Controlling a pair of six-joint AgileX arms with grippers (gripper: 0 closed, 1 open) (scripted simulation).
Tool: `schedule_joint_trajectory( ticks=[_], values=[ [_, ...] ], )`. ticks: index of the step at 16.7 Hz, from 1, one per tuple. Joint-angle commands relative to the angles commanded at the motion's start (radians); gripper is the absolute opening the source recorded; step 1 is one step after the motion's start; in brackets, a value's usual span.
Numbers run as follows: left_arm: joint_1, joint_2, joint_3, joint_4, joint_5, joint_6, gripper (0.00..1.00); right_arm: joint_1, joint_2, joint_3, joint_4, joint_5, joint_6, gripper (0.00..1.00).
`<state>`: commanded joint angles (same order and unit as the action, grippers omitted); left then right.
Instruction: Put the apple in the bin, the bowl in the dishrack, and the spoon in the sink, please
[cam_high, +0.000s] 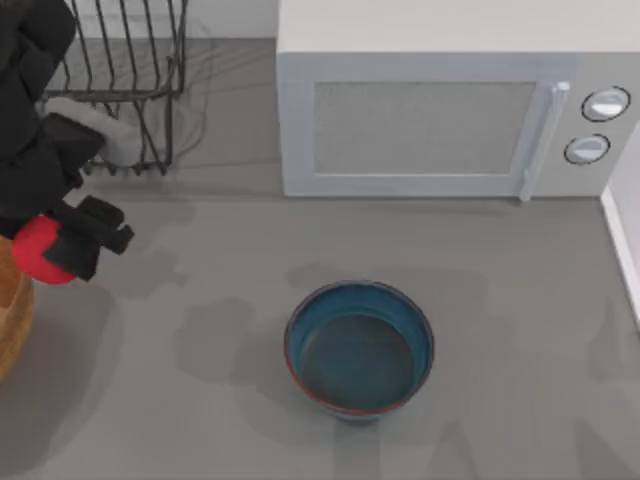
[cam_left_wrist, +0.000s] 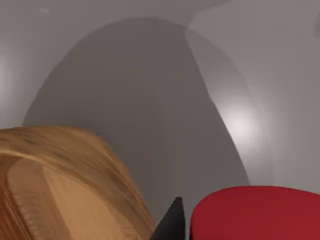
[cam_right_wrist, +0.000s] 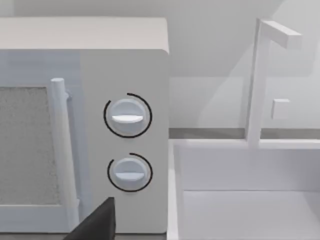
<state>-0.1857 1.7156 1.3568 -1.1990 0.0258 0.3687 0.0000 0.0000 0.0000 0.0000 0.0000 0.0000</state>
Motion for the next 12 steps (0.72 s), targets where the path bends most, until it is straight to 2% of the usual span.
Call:
schedule_joint_trajectory(
  ticks=[7,10,12],
  values=[
    [0.258,-0.032,-0.012,-0.105,0.003,0.854,0.0,0.0,0.0,0.0,0.0,0.0,0.0,1.0],
    [0.321,-0.072,-0.016,-0.124,0.009,1.129,0.0,0.0,0.0,0.0,0.0,0.0,0.0,1.0],
    [0.348,-0.101,-0.013,-0.127,0.015,1.26,0.0,0.0,0.0,0.0,0.0,0.0,0.0,1.0]
  ],
)
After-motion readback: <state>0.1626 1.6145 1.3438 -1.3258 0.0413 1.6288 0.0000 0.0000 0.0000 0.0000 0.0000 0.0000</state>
